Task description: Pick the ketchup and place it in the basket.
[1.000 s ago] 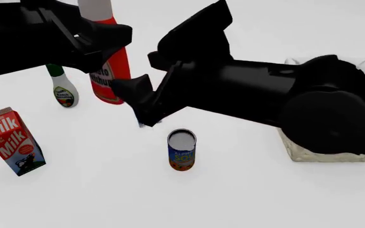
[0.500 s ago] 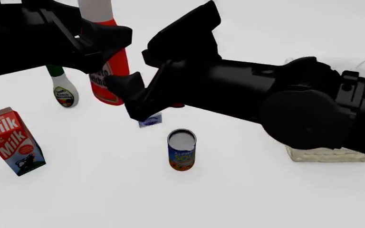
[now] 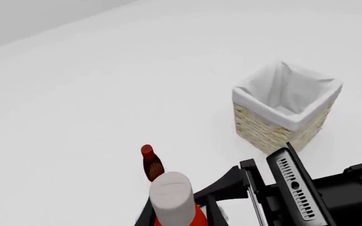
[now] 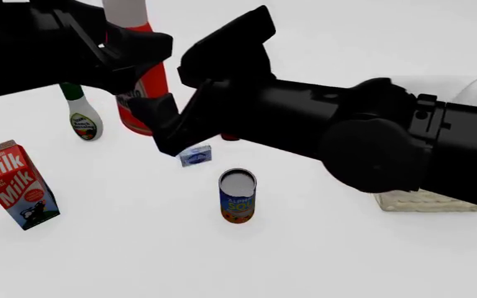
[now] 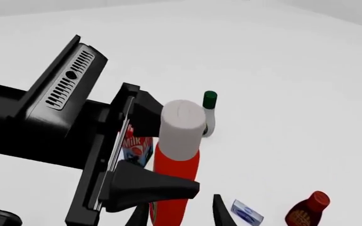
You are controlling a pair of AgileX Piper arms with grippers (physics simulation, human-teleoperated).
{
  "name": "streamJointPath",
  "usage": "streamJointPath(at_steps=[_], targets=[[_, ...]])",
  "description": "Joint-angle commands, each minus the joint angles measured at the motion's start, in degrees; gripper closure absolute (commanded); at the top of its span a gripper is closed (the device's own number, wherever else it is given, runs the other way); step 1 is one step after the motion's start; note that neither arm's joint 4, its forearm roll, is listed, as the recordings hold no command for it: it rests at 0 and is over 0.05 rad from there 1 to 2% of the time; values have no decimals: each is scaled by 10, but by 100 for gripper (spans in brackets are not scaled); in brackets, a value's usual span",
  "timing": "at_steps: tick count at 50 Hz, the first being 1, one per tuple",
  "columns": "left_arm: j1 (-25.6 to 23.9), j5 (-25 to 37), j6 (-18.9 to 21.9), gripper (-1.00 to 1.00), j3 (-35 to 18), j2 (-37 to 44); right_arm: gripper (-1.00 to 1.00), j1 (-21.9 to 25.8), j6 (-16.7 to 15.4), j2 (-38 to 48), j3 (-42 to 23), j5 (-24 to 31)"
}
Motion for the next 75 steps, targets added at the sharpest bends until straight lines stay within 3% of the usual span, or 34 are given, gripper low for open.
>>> streamJointPath(at_steps=[1,9,10,35,36,59,75], targets=[[-3,3,12,100,-7,-3,-100,-7,2,15,-6,-9],[-2,4,12,100,-8,-4,-100,-11,2,21,-13,-12],[-2,6,12,100,-9,-5,100,-11,3,21,-12,-14],[0,27,6,100,-30,-15,100,-21,7,16,6,-28],[-1,30,2,-100,-33,-16,100,-23,8,15,7,-28],[-8,103,-25,-100,-104,-43,100,-39,15,1,35,-39],[21,99,-32,-100,-67,-82,100,-69,21,-26,33,-23]])
